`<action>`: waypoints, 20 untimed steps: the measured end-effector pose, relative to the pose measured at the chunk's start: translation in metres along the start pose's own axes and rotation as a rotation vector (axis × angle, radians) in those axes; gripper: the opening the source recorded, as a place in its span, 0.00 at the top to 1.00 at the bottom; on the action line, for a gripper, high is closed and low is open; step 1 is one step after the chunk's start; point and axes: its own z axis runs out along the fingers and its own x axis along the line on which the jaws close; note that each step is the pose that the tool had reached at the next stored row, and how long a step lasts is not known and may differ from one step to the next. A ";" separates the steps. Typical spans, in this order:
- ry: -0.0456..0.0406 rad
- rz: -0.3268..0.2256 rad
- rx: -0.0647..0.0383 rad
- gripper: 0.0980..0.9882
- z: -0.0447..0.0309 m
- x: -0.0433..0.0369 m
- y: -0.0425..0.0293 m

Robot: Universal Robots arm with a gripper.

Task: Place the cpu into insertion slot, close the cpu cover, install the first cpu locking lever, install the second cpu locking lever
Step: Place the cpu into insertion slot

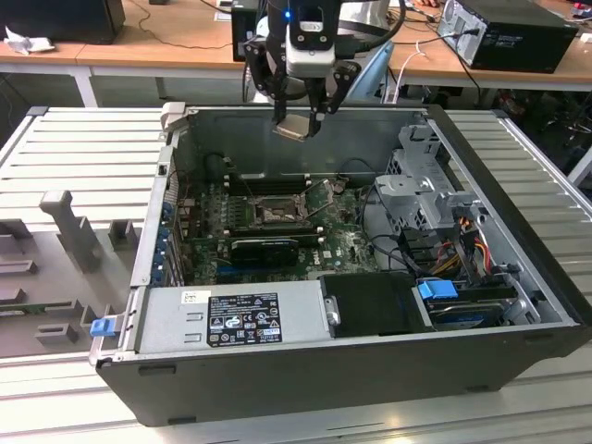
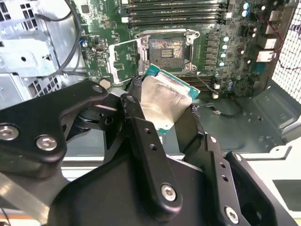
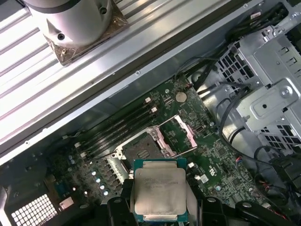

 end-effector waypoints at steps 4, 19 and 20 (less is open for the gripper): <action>-0.0038 0.042 -0.001 0.52 0.0001 0.0000 0.0000; -0.0241 0.269 -0.005 0.52 0.0006 0.0000 -0.0001; -0.0250 0.278 -0.005 0.52 0.0006 0.0000 -0.0001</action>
